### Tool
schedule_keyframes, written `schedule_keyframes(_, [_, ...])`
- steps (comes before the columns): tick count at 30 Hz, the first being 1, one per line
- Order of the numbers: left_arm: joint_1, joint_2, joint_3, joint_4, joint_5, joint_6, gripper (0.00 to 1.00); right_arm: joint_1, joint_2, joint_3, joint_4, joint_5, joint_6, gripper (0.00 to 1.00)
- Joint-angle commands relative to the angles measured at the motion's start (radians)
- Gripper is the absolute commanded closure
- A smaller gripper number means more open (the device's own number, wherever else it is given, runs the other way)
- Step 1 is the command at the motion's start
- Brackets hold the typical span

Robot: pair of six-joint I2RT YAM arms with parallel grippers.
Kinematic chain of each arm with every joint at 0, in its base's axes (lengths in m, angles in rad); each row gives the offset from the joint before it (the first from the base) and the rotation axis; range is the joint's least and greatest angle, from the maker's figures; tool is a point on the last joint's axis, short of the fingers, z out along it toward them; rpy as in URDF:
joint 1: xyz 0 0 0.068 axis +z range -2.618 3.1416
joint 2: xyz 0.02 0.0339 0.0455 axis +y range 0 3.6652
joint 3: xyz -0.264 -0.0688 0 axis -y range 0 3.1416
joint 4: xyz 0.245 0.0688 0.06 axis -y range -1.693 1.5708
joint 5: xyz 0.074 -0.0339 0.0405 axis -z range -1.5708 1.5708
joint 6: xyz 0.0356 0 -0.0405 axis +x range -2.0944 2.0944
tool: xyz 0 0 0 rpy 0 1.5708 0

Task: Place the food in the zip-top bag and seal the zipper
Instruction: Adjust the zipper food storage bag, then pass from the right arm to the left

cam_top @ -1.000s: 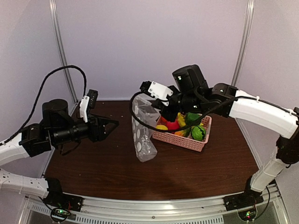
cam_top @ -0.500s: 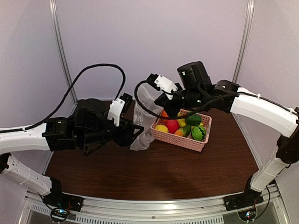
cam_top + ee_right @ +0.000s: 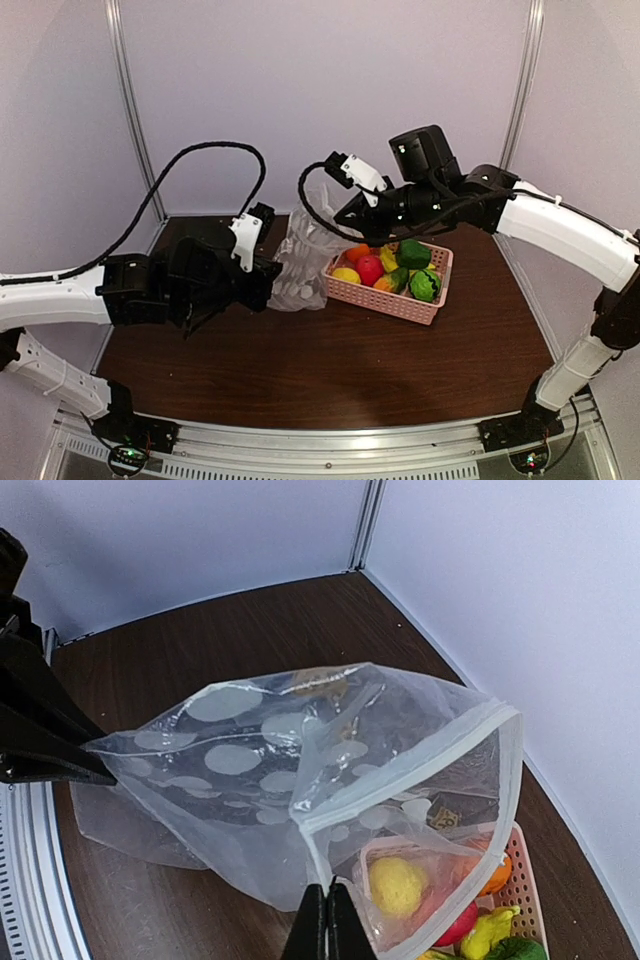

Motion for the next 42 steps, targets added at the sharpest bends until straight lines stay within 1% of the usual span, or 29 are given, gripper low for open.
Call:
schedule_keyframes(1, [-0.004, -0.051, -0.048, 0.014, -0.048, 0.044, 0.94, -0.033, -0.049, 0.035, -0.054, -0.118, 0.004, 1.00])
schedule_keyframes(7, [-0.002, -0.065, -0.094, 0.010, -0.079, 0.062, 0.98, -0.048, -0.111, -0.006, -0.041, -0.150, 0.001, 1.00])
schedule_keyframes(9, [-0.002, -0.067, -0.106, 0.014, -0.077, 0.060, 0.97, -0.050, -0.125, -0.017, -0.035, -0.155, 0.002, 1.00])
schedule_keyframes(10, [-0.002, -0.068, -0.113, 0.021, -0.074, 0.060, 0.96, -0.049, -0.130, -0.025, -0.030, -0.156, 0.001, 1.00])
schedule_keyframes(11, [-0.002, -0.072, -0.118, 0.029, -0.062, 0.062, 0.89, -0.049, -0.134, -0.033, -0.026, -0.162, -0.001, 1.00])
schedule_keyframes(13, [-0.002, -0.088, -0.124, 0.052, -0.032, 0.058, 0.65, -0.049, -0.136, -0.053, -0.016, -0.176, -0.009, 1.00])
schedule_keyframes(14, [-0.003, -0.101, -0.121, 0.068, -0.010, 0.057, 0.55, -0.049, -0.135, -0.059, -0.014, -0.185, -0.017, 1.00])
schedule_keyframes(16, [-0.002, -0.138, -0.100, 0.087, 0.029, 0.058, 0.40, -0.048, -0.124, -0.062, -0.016, -0.210, -0.038, 1.00])
schedule_keyframes(17, [-0.001, -0.155, -0.081, 0.083, 0.027, 0.052, 0.31, -0.049, -0.117, -0.059, -0.021, -0.221, -0.053, 1.00])
schedule_keyframes(19, [0.009, -0.181, -0.028, 0.057, 0.033, 0.049, 0.24, -0.047, -0.105, -0.048, -0.032, -0.231, -0.079, 1.00])
schedule_keyframes(22, [0.053, -0.150, 0.110, -0.075, 0.037, 0.013, 0.22, -0.033, -0.094, -0.029, -0.061, -0.242, -0.140, 1.00])
schedule_keyframes(25, [0.121, -0.059, 0.271, -0.237, 0.060, -0.059, 0.23, 0.018, -0.089, -0.016, -0.107, -0.212, -0.232, 1.00])
schedule_keyframes(27, [0.175, 0.008, 0.368, -0.322, 0.114, -0.113, 0.25, 0.066, -0.089, -0.016, -0.132, -0.159, -0.297, 1.00])
schedule_keyframes(29, [0.208, 0.069, 0.468, -0.376, 0.168, -0.127, 0.27, 0.112, -0.085, -0.016, -0.149, -0.087, -0.352, 1.00])
schedule_keyframes(34, [0.215, 0.258, 0.695, -0.541, 0.270, -0.121, 0.28, 0.214, -0.051, 0.009, -0.189, 0.095, -0.483, 1.00])
schedule_keyframes(38, [0.215, 0.339, 0.764, -0.622, 0.361, -0.147, 0.30, 0.293, -0.006, 0.032, -0.191, 0.223, -0.564, 1.00])
schedule_keyframes(40, [0.214, 0.369, 0.787, -0.681, 0.382, -0.166, 0.32, 0.321, 0.019, 0.038, -0.186, 0.280, -0.588, 1.00])
schedule_keyframes(42, [0.214, 0.383, 0.794, -0.738, 0.396, -0.193, 0.33, 0.339, 0.038, 0.041, -0.182, 0.305, -0.595, 1.00])
